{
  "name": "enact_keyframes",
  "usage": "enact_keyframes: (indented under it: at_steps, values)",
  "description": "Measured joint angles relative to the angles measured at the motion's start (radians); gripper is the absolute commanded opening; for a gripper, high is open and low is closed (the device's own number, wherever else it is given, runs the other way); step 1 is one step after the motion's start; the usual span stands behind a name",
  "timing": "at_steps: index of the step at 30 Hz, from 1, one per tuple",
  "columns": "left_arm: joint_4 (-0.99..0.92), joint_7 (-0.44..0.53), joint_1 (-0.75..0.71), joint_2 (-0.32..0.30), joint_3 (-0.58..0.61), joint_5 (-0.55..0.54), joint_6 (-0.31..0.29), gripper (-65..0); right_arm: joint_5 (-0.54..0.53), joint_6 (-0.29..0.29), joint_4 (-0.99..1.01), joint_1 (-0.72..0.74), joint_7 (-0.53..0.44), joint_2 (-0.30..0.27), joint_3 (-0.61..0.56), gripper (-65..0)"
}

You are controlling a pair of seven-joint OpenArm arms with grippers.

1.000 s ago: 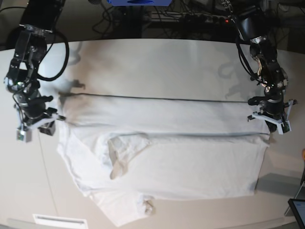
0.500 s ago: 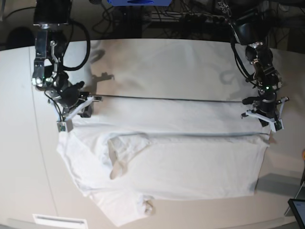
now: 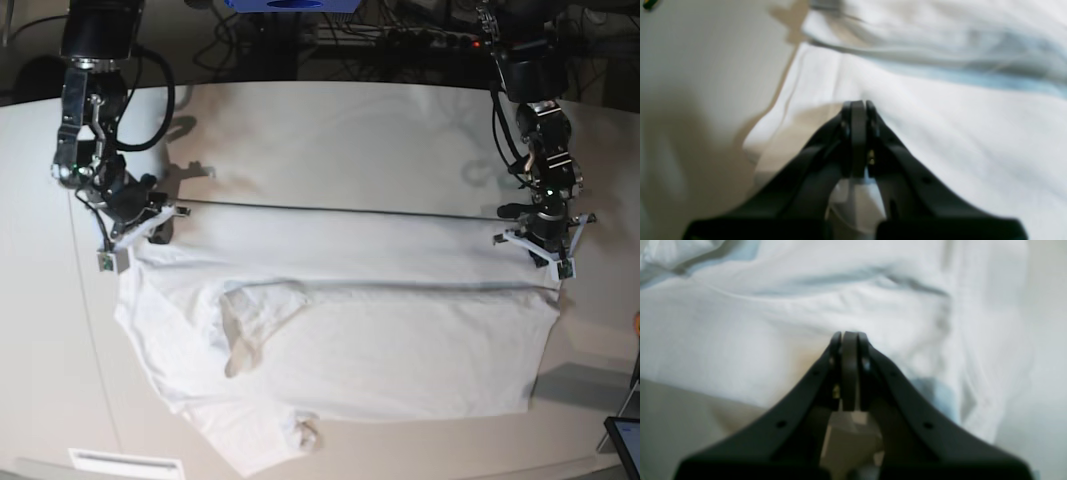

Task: Fold the T-shirt properly
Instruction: 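Keep pulling the folded edge with both grippers to smooth the shirt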

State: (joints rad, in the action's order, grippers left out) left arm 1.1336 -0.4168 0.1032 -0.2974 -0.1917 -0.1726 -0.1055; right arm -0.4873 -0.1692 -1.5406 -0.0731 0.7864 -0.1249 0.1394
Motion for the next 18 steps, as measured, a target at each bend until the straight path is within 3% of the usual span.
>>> enact_keyframes:
  at_steps: [13,18]
  values:
    - [0.1,0.012,-0.109,-0.001,0.011,-0.007,-0.001,-65.0,-0.035,-0.017,0.041,-0.019,-0.035,-0.007,0.061,-64.1]
    - [0.109,0.023,-0.122,-0.008,0.07,0.019,0.031,-65.0,-0.042,-0.02,0.038,-0.043,-0.064,-0.009,0.07,-64.1]
